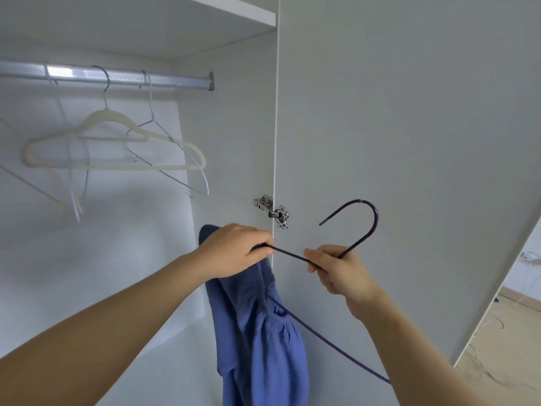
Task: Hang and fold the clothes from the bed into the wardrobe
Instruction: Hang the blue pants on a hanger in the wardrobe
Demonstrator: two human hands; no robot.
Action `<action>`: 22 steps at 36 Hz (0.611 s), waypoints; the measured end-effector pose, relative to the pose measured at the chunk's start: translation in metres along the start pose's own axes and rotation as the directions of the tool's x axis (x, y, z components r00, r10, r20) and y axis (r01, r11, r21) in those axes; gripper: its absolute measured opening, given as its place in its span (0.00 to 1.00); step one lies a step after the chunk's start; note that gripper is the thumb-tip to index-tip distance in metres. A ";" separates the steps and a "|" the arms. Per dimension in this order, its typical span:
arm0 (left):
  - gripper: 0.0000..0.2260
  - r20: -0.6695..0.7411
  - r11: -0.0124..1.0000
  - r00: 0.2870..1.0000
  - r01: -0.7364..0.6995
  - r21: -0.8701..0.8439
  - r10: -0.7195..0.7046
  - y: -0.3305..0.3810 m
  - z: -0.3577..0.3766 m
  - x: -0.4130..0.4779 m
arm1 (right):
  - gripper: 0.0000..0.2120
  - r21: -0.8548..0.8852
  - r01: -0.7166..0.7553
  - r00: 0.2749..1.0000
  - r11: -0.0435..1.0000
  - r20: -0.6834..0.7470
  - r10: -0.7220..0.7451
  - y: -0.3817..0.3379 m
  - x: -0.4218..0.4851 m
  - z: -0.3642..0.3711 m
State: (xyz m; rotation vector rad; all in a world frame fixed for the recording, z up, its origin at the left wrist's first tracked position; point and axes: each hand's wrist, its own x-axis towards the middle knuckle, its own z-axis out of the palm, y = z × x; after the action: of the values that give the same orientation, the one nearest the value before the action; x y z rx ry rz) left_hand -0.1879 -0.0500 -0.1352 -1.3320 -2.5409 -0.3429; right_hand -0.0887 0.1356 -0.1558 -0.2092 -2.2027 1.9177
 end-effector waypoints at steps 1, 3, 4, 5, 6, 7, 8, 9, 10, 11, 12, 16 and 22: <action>0.07 0.040 0.999 0.999 0.037 0.002 -0.037 -0.003 0.000 0.000 | 0.18 -0.021 0.026 0.999 0.999 -0.022 -0.026 -0.002 0.001 0.001; 0.08 0.012 0.998 0.997 0.070 0.002 -0.070 -0.007 0.001 -0.002 | 0.16 -0.050 0.089 0.990 0.995 -0.101 -0.093 -0.005 0.003 0.003; 0.09 -0.027 0.997 0.996 0.080 -0.001 -0.080 -0.009 0.001 -0.005 | 0.13 -0.054 0.134 0.976 0.990 -0.165 -0.141 -0.005 0.004 0.004; 0.09 -0.080 0.996 0.993 0.087 -0.003 -0.087 -0.010 0.001 -0.007 | 0.10 -0.072 0.192 0.948 0.979 -0.246 -0.204 -0.006 0.005 0.006; 0.09 -0.134 0.995 0.986 0.097 -0.004 -0.096 -0.010 0.001 -0.009 | 0.09 -0.114 0.257 0.899 0.960 -0.335 -0.281 -0.005 0.005 0.007; 0.09 -0.190 0.994 0.976 0.109 0.002 -0.106 -0.010 0.000 -0.011 | 0.09 -0.174 0.312 0.835 0.934 -0.420 -0.357 -0.004 0.004 0.009; 0.09 -0.245 0.993 0.963 0.119 0.010 -0.113 -0.011 -0.002 -0.012 | 0.11 -0.227 0.367 0.759 0.902 -0.487 -0.431 -0.002 0.002 0.012; 0.09 -0.292 0.992 0.949 0.128 0.010 -0.119 -0.011 -0.003 -0.013 | 0.11 -0.257 0.414 0.695 0.873 -0.529 -0.486 -0.001 -0.001 0.015; 0.09 -0.332 0.990 0.934 0.139 0.006 -0.130 -0.011 -0.005 -0.013 | 0.11 -0.269 0.457 0.659 0.848 -0.537 -0.526 0.001 -0.003 0.018; 0.08 -0.365 0.988 0.920 0.154 -0.003 -0.144 -0.011 -0.007 -0.014 | 0.11 -0.267 0.484 0.658 0.833 -0.517 -0.548 0.000 -0.006 0.022; 0.08 -0.396 0.986 0.904 0.165 -0.020 -0.159 -0.012 -0.009 -0.014 | 0.11 -0.262 0.493 0.690 0.830 -0.464 -0.556 0.001 -0.006 0.026; 0.07 -0.484 0.983 0.856 0.170 -0.071 -0.183 -0.012 -0.016 -0.014 | 0.06 -0.430 0.450 0.859 0.783 -0.029 -0.510 -0.002 -0.001 0.049; 0.10 -0.561 0.991 0.818 0.128 -0.036 -0.126 -0.006 -0.024 -0.020 | 0.09 -0.468 0.430 0.900 0.772 0.151 -0.410 -0.008 0.005 0.087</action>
State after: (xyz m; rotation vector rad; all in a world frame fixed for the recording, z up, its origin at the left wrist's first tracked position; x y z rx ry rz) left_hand -0.1792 -0.0761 -0.1194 -0.8800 -2.1185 -0.6509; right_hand -0.1156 0.0526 -0.1585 0.2393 -2.4625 1.1136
